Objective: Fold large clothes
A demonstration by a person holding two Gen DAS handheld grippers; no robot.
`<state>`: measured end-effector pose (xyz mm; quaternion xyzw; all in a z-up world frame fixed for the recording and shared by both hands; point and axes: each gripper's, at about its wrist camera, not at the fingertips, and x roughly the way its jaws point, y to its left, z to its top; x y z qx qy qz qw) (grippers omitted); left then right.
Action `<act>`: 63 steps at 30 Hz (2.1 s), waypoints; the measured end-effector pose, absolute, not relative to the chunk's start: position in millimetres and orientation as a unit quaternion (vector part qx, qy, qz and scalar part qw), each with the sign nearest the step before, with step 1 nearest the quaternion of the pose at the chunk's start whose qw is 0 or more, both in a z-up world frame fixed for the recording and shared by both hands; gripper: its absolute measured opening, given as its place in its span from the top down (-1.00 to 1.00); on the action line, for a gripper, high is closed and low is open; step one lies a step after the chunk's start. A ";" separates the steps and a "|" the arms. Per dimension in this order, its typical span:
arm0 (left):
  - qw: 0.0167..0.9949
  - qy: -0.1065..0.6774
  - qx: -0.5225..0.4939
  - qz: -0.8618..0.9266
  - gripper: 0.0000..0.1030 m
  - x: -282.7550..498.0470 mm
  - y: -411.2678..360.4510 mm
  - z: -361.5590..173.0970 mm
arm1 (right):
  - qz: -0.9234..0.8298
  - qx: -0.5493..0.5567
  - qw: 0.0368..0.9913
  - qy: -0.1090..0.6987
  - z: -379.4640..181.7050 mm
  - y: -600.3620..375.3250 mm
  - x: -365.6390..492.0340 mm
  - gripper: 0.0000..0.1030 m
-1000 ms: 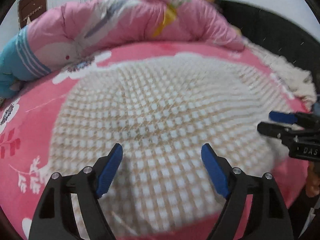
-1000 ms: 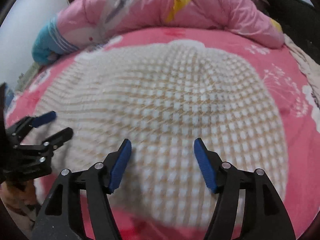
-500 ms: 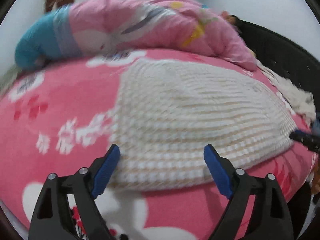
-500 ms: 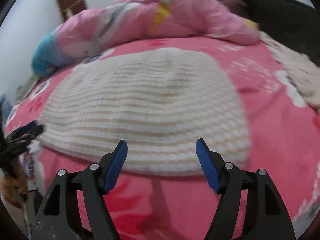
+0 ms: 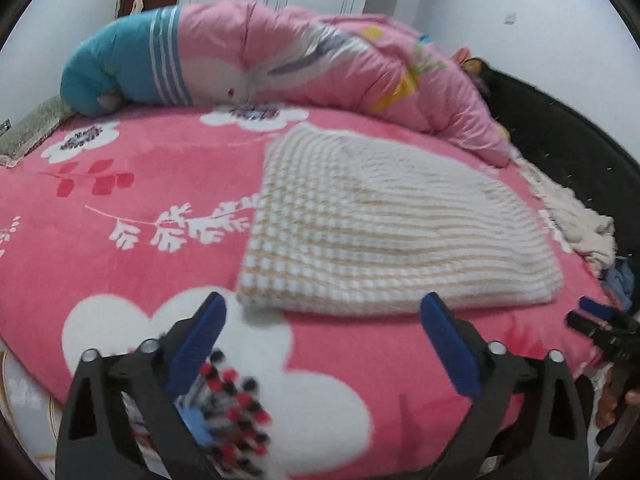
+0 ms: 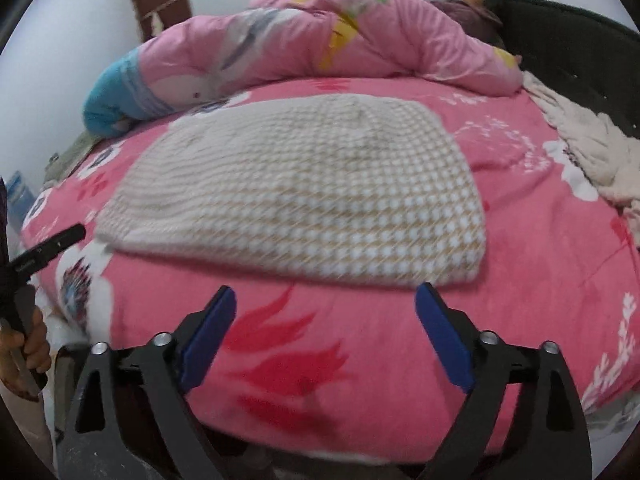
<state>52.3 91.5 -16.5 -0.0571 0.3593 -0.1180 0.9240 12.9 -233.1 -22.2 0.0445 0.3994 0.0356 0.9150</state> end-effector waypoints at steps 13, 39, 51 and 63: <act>0.934 0.337 -0.031 -0.116 -0.89 22.8 25.6 25.3 | 0.016 -0.034 0.952 0.304 18.4 -217.3 -15.2 -0.84; 0.919 0.388 0.073 -0.009 -0.90 32.4 -27.2 7.5 | -0.038 0.045 0.926 0.373 -5.7 -241.6 0.6 -0.84; 0.905 0.422 0.047 -0.014 -0.89 37.9 -29.8 -5.1 | -0.028 0.026 0.915 0.401 -14.6 -231.4 9.6 -0.84; 0.901 0.432 0.033 -0.009 -0.89 41.3 -22.7 -10.3 | -0.027 0.019 0.915 0.403 -12.8 -231.3 11.6 -0.84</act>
